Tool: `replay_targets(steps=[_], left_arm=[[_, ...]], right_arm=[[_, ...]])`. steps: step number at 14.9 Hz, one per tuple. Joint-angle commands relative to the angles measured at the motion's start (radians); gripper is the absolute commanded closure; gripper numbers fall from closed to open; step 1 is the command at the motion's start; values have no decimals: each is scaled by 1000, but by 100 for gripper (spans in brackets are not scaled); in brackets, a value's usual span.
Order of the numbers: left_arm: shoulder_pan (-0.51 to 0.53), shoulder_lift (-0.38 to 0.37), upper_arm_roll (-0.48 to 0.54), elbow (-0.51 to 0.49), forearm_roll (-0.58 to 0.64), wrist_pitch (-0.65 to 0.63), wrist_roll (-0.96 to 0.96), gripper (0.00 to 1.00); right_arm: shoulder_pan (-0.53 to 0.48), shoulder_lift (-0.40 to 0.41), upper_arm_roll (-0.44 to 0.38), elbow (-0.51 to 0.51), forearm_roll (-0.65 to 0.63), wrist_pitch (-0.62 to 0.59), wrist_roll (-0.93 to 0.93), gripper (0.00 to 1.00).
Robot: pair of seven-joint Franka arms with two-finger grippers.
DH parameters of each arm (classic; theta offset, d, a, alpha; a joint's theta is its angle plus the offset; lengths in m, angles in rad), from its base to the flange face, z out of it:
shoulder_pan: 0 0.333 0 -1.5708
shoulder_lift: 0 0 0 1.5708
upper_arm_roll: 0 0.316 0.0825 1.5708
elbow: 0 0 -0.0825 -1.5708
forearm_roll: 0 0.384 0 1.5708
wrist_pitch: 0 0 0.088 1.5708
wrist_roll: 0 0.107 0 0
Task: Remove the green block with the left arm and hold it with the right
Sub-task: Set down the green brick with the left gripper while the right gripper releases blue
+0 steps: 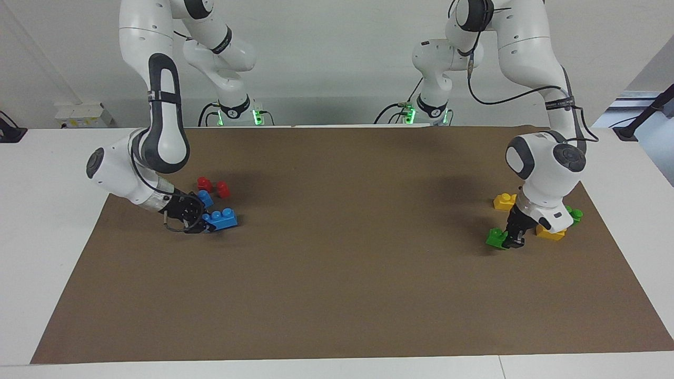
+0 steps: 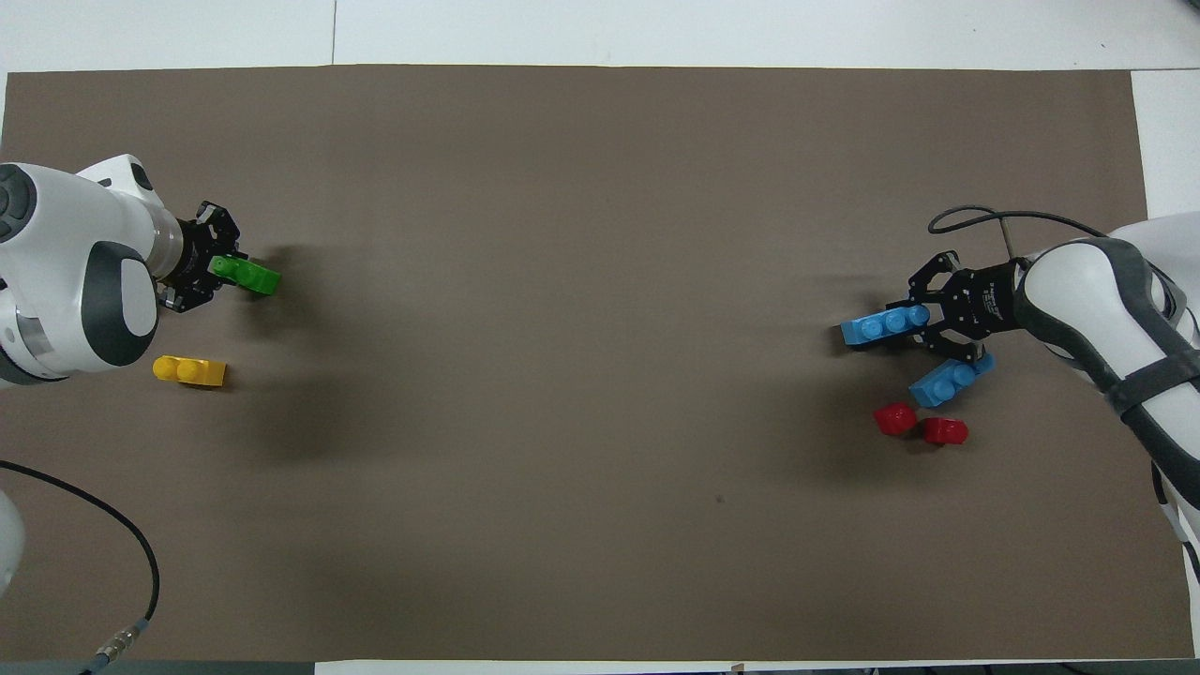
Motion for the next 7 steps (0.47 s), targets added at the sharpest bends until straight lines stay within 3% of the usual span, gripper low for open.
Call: replay_targets(steps=[1, 2, 4, 5, 6, 7], left_arm=[[10, 22, -9, 13, 10, 30, 41, 71], [9, 21, -9, 13, 10, 32, 48, 1], [9, 19, -9, 18, 12, 26, 75, 0], [10, 15, -10, 18, 10, 23, 127, 0], [12, 8, -9, 18, 10, 21, 153, 0], [10, 5, -9, 22, 10, 15, 152, 0]], right_arm=[[-16, -17, 17, -33, -13, 36, -26, 100], [-16, -16, 17, -33, -13, 38, -29, 100], [-11, -16, 17, -33, -13, 36, -29, 95], [-11, -17, 19, -30, -13, 30, -28, 57], [-8, -17, 19, -24, -13, 22, -20, 34], [-5, -17, 19, -13, -13, 15, -17, 24]])
